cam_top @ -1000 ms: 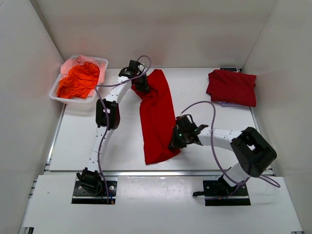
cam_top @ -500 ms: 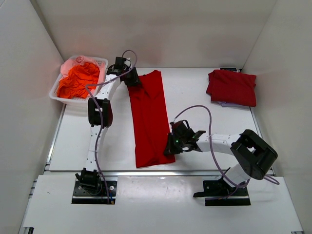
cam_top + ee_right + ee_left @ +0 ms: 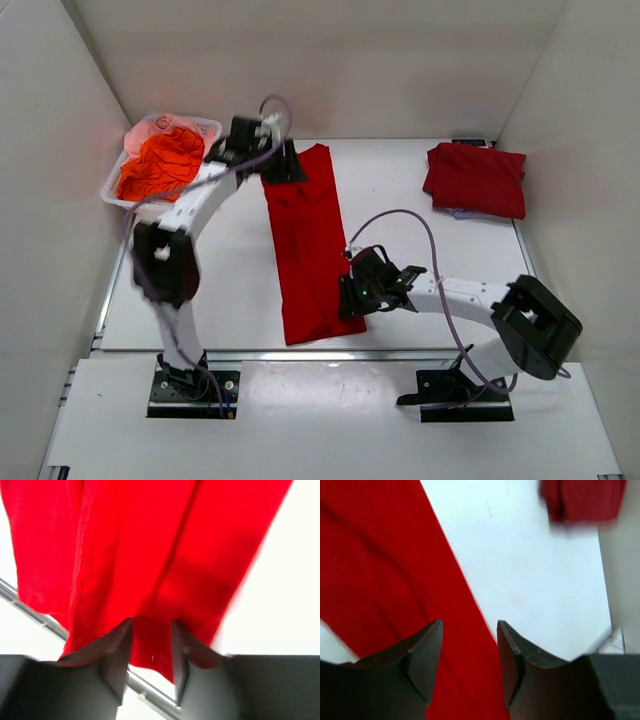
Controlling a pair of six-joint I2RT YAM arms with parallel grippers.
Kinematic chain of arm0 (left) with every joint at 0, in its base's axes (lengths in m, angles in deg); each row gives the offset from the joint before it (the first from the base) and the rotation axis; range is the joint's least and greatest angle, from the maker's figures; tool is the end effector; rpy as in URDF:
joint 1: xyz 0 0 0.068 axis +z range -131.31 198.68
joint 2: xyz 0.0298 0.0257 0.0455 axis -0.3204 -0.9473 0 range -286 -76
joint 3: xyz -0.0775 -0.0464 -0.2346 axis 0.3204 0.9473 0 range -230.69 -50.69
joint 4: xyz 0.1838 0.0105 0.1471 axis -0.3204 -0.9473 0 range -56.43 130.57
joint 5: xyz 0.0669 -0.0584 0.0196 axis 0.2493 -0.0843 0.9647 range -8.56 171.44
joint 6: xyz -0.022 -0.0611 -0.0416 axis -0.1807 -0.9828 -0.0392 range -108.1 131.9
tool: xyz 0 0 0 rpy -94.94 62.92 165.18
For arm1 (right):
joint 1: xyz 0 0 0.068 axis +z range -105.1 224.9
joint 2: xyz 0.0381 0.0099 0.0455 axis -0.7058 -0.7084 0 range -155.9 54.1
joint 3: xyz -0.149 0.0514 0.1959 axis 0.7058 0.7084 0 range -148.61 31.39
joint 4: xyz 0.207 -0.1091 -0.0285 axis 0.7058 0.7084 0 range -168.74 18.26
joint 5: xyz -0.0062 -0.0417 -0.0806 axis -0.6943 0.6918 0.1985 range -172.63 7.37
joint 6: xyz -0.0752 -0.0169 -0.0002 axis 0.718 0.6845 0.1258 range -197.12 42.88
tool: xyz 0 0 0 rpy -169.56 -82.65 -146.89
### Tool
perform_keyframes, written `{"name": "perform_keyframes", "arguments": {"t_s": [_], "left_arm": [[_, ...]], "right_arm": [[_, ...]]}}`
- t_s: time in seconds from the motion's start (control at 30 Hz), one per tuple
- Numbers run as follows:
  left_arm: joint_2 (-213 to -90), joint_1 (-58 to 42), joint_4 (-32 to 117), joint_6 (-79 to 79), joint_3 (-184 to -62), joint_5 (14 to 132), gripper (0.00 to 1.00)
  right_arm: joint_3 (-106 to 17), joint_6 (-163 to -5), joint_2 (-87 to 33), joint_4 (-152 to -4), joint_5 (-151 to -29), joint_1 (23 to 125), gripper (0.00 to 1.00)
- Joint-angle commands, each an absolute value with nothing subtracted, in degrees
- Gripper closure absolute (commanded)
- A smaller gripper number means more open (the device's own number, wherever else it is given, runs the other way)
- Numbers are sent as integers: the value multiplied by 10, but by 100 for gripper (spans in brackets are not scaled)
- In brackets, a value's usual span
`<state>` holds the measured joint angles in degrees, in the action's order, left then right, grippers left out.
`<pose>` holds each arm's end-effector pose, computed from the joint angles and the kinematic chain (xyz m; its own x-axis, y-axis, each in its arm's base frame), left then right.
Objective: Fold and stack the t-shirts
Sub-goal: Rotate the tshirt 75 degrees, then grab the bottom of the folded rectangular tshirt with both arms
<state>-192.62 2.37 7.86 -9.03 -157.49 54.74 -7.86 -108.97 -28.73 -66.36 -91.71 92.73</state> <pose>0.4240 -0.1549 0.2621 -0.8091 -0.0957 -0.5798 0.2995 0.7818 -0.5469 0.1711 0.2044 0.1322 -0.8900 -0.2065 -0.4064 -0.3785 0.8315 0.4065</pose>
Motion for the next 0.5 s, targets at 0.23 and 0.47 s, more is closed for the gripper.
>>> {"name": "perform_keyframes", "arguments": {"t_s": [0.23,0.47], "left_arm": [[-1493,-73,138,-109,-961,588,40],[-1399,-131,175,-190,-796,605,35]], "right_arm": [[-20,-1070,-135,-649,-953,841,49],[30,-1094,-104,-623,-999,800,46]]}}
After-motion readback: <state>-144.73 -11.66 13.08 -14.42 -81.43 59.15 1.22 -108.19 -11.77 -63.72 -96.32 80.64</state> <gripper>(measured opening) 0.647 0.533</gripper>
